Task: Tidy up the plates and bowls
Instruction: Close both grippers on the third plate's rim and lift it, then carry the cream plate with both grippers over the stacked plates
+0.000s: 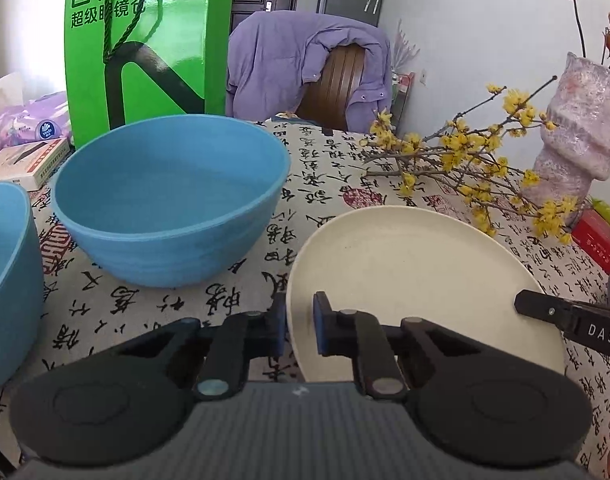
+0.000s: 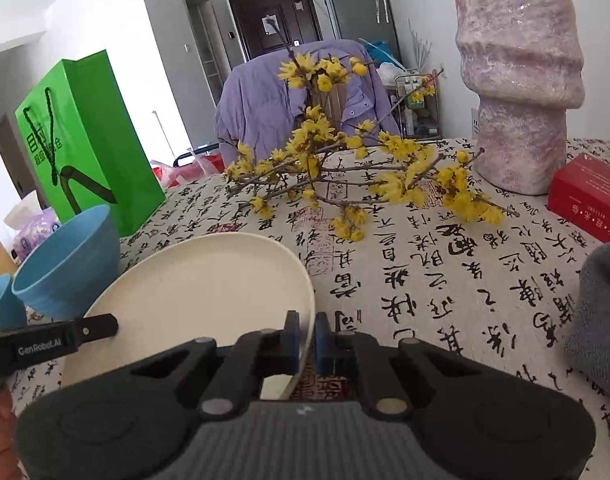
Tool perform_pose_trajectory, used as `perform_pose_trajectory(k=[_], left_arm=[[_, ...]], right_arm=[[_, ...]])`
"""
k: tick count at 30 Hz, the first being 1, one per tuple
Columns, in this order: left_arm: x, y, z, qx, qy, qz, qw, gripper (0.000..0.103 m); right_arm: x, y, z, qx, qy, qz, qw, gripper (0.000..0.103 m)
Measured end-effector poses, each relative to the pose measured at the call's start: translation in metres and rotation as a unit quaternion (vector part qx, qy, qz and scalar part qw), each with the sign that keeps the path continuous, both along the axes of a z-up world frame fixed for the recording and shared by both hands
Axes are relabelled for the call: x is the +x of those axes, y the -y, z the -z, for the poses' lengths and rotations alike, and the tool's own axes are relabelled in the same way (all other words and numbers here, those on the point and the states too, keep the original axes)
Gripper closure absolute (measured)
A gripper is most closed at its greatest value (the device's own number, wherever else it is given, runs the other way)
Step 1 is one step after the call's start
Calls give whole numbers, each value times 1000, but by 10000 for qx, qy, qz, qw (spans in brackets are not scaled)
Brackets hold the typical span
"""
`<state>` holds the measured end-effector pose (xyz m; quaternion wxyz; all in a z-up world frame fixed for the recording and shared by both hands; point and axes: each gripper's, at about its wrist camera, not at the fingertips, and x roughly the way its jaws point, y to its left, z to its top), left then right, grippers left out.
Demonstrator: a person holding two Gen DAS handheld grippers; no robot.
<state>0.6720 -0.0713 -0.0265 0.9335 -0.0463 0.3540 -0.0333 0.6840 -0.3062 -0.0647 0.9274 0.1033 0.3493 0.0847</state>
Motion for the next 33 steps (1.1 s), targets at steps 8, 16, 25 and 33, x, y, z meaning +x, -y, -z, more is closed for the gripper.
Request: perform_pose_trajectory(k=[8, 16, 25, 33], left_arm=[[-41, 8, -6, 43, -65, 182, 9998, 91], [-103, 13, -22, -46, -78, 246, 9997, 91], [-185, 20, -34, -207, -28, 285, 9994, 91], [-260, 25, -39, -131, 113, 304, 9994, 91]], right_arm=[[-37, 7, -5, -115, -122, 36, 9999, 95], [-101, 14, -22, -130, -109, 124, 9998, 95], [-181, 27, -43, -69, -14, 164, 9998, 95], [-258, 26, -50, -242, 30, 127, 9996, 95]])
